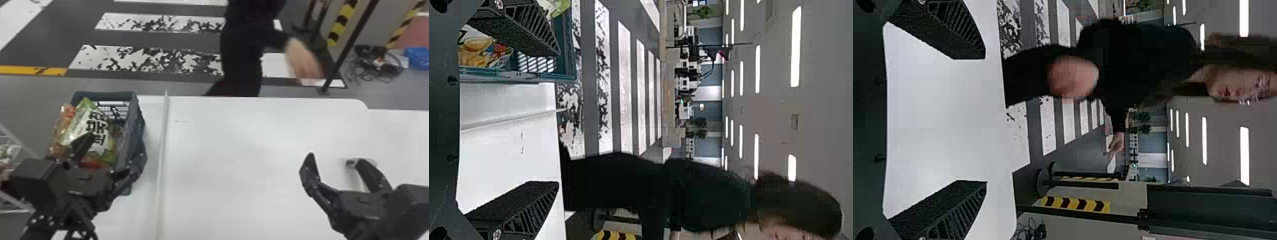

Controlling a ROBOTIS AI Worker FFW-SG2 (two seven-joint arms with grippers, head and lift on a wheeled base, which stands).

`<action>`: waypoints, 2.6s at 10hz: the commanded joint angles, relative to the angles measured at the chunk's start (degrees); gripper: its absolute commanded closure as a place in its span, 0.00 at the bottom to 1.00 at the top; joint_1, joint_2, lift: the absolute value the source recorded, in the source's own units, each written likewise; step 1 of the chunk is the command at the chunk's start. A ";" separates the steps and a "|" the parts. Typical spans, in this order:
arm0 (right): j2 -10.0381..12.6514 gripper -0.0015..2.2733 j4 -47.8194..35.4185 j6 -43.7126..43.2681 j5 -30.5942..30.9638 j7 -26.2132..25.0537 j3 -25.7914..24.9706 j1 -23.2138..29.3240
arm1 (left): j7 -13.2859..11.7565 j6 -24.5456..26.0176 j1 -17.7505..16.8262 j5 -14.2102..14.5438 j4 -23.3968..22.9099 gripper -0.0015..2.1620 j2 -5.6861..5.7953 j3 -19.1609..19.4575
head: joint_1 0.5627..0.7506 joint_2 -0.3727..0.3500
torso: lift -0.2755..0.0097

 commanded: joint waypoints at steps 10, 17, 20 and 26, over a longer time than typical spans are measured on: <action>-0.62 0.01 0.18 -0.53 0.23 2.99 0.03 0.03 | 1.23 -1.42 0.44 1.41 0.09 0.03 -0.39 1.34 | 0.70 0.53 | 0.86; -0.62 0.01 -0.09 1.41 0.40 3.95 0.39 0.03 | 1.85 -0.02 0.79 2.02 -0.18 0.04 -0.66 2.22 | 0.70 0.58 | 0.86; -0.62 0.02 -0.70 2.29 0.40 3.95 0.39 0.03 | 1.85 0.16 0.88 2.02 -0.61 0.04 -1.10 2.22 | 0.70 0.58 | 0.86; -1.05 0.02 -1.05 2.64 0.40 3.87 0.65 -0.05 | 1.85 0.16 1.67 2.46 -0.97 0.04 -1.10 2.84 | 0.70 0.59 | 0.86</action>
